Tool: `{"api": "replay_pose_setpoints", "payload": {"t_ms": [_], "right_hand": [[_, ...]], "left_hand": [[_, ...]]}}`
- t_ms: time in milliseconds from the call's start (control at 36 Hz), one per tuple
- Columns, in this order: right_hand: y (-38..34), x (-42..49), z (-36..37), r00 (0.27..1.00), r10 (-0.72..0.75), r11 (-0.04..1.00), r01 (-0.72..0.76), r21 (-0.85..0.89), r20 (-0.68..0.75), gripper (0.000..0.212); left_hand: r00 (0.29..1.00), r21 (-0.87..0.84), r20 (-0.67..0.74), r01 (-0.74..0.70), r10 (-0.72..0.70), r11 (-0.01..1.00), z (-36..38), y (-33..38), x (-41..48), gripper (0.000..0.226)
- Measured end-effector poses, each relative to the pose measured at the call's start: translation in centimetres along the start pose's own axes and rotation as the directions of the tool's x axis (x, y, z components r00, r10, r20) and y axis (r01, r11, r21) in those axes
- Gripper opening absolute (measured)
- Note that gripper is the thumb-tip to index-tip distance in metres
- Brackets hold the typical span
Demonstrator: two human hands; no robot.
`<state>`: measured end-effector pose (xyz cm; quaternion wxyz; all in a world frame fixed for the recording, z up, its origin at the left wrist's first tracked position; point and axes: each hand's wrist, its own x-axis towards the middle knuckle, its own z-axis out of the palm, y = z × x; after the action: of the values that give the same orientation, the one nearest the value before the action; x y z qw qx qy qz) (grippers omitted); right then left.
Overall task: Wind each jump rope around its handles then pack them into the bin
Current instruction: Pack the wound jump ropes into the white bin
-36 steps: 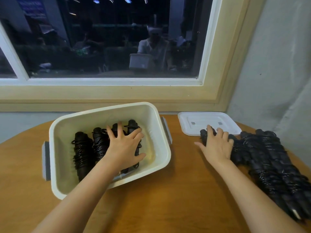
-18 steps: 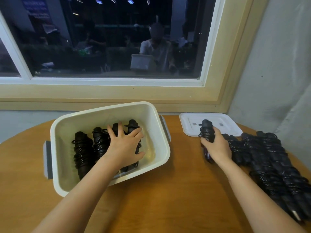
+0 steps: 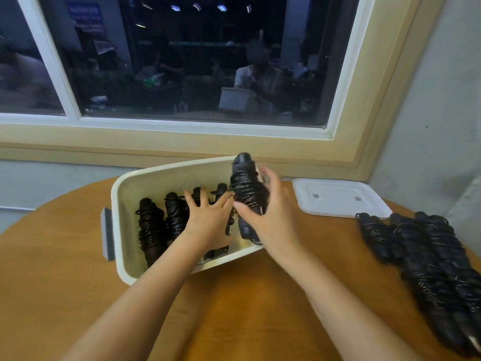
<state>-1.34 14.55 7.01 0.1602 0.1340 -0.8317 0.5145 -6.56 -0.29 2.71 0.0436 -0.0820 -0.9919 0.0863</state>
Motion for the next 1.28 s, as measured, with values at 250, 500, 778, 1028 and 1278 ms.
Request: {"api": "replay_pose_setpoints", "payload": {"t_ms": [250,500,778,1028,1278], "right_hand": [[1.8,2.1,4.1,0.979,-0.203,0.812,0.181,-0.555,0.023,0.074],[1.7,2.8,4.6,0.985,-0.160,0.545,0.146,-0.826,0.069,0.063],[0.7,4.0,4.5,0.955,-0.163,0.491,0.297,-0.819,0.248,0.055],[7.2,0.2,-0.3,0.833,-0.275,0.711,0.513,-0.481,0.481,0.078],[8.9,-2.1,-0.2,0.840,-0.324,0.782,0.497,-0.377,0.436,0.054]], "left_hand": [[0.988,-0.087,0.146,0.069,-0.056,0.994,-1.3,-1.1,-1.2,0.097],[0.985,-0.236,0.169,0.075,-0.036,0.969,-1.7,-2.1,-1.5,0.074],[0.998,-0.443,0.066,0.051,-0.025,0.895,-2.2,-3.4,-2.0,0.049],[0.990,-0.494,-0.082,0.062,-0.117,0.867,-2.6,-3.3,-2.4,0.031],[0.859,-0.160,-0.502,-0.204,0.099,0.966,-1.8,-1.5,-2.5,0.093]]}}
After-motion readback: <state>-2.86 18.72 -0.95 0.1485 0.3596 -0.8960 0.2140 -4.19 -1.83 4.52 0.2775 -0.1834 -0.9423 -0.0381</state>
